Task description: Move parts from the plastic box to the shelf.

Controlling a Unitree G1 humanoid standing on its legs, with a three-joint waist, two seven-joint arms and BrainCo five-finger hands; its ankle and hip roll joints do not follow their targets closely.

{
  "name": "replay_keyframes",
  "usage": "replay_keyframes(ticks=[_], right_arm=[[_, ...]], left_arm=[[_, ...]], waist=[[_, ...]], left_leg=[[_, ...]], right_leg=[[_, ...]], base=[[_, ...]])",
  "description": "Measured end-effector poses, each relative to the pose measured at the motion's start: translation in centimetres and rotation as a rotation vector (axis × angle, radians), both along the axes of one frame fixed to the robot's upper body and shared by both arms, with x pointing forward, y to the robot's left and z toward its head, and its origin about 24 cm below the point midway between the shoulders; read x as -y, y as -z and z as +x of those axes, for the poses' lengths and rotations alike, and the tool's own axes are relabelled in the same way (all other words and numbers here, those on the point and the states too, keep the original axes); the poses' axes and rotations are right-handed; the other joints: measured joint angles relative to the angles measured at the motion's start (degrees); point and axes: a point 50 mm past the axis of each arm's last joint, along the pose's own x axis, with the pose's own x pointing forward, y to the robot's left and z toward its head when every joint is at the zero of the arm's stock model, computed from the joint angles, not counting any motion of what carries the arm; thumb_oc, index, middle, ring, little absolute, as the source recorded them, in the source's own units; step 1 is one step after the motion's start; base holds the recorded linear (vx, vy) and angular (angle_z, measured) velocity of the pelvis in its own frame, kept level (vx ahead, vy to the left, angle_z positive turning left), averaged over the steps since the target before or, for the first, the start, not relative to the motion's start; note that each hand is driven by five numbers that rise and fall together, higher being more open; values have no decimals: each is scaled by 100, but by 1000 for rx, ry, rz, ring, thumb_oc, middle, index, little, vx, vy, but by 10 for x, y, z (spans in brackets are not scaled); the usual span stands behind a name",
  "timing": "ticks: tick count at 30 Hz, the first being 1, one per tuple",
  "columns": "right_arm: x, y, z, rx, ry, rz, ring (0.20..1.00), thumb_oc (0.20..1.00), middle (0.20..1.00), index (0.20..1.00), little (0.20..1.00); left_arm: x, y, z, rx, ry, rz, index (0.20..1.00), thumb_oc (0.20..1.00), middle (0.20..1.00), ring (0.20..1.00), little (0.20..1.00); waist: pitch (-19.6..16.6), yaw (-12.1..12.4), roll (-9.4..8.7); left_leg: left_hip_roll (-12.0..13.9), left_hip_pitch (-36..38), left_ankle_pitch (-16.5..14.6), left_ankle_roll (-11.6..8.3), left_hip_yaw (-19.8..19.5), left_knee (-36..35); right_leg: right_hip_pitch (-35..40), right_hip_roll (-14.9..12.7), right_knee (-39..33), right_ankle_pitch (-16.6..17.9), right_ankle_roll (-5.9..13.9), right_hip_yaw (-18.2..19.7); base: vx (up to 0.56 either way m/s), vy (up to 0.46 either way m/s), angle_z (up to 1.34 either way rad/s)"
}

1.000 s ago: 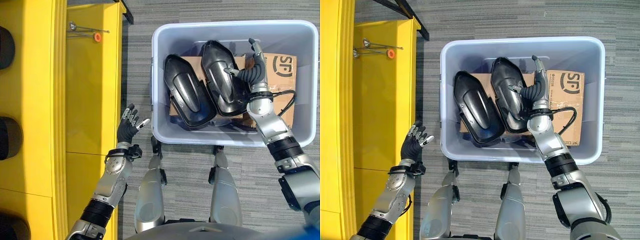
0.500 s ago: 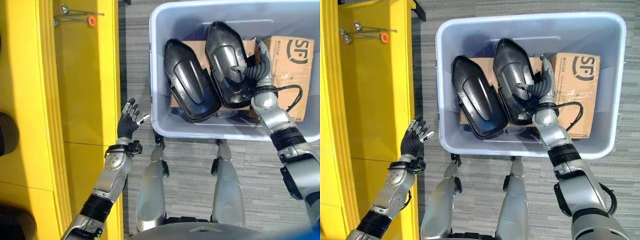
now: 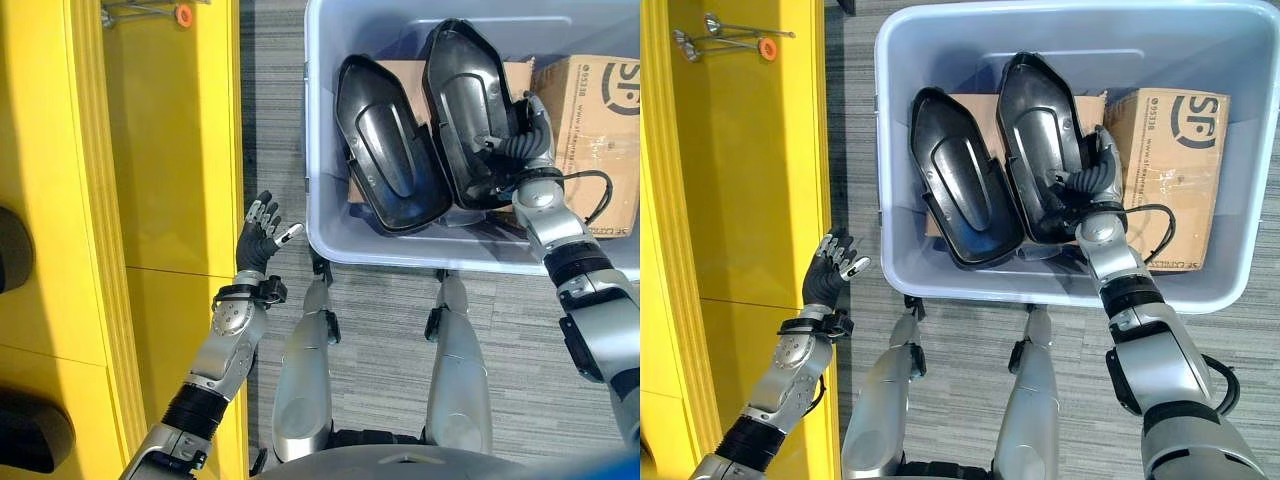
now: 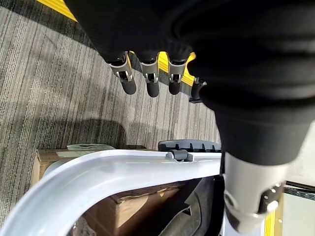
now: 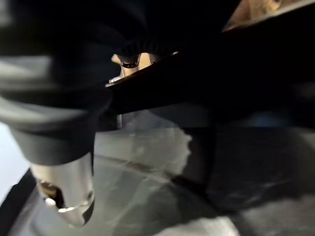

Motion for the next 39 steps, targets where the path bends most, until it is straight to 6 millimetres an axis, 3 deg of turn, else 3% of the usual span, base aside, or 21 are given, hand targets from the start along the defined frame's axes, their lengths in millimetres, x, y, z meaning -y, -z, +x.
replay_keyframes(ticks=[7, 10, 12, 17, 21, 22, 23, 39], right_arm=[[10, 20, -9, -7, 26, 104, 1000, 1000, 1000, 1000, 1000], [11, 33, -18, 26, 44, 237, 1000, 1000, 1000, 1000, 1000], [2, 40, -25, 75, 39, 339, 1000, 1000, 1000, 1000, 1000], [-7, 75, -40, 10, 49, 405, 1000, 1000, 1000, 1000, 1000], [-14, 75, -38, 12, 42, 409, 1000, 1000, 1000, 1000, 1000], [-14, 75, -38, 13, 43, 408, 460, 460, 460, 460, 460], [-14, 74, -38, 13, 43, 407, 200, 200, 200, 200, 200], [-10, 63, -41, 60, 91, 287, 200, 200, 200, 200, 200]], left_arm=[[3, 1, 0, -7, 7, -7, 1000, 1000, 1000, 1000, 1000], [2, 1, 0, -7, 4, -9, 1000, 1000, 1000, 1000, 1000], [3, 2, 0, -9, 2, -11, 1000, 1000, 1000, 1000, 1000], [2, 2, 0, -13, -20, -14, 1000, 1000, 1000, 1000, 1000], [1, 2, 0, -17, -35, -17, 1000, 1000, 1000, 1000, 1000], [1, 2, 0, -17, -36, -17, 1000, 1000, 1000, 1000, 1000], [1, 2, 0, -17, -36, -17, 1000, 1000, 1000, 1000, 1000], [0, 2, -1, -22, -59, -19, 1000, 1000, 1000, 1000, 1000]], waist=[[4, 1, -7], [15, -45, -25], [36, -98, -60], [47, -273, -80], [47, -304, -80], [47, -302, -80], [47, -297, -79], [47, -269, -79]], left_leg=[[-14, 0, 5, 4, 1, -14], [-14, 9, 8, 5, 7, -40], [-9, 15, 12, 6, 11, -57], [-11, 25, 31, 4, 18, -91], [-7, 27, 49, 3, 16, -95], [-7, 26, 51, 4, 16, -95], [-8, 26, 52, 5, 15, -96], [-5, 29, 90, 0, -1, -96]], right_leg=[[-4, -12, 2, 4, 0, 0], [-13, -8, 2, 4, 0, -1], [-16, -3, 1, 4, 0, 0], [-20, -1, -3, 4, 0, 1], [-19, 2, -3, 12, -4, 0], [-19, 2, -3, 14, -5, 0], [-19, 1, -3, 14, -5, 0], [-8, 4, -3, 44, -13, -6]], base=[[0, 0, 0], [0, 0, 0], [0, 0, 0], [0, 0, 0], [0, 0, 0], [0, 0, 0], [0, 0, 0], [0, 0, 0]])
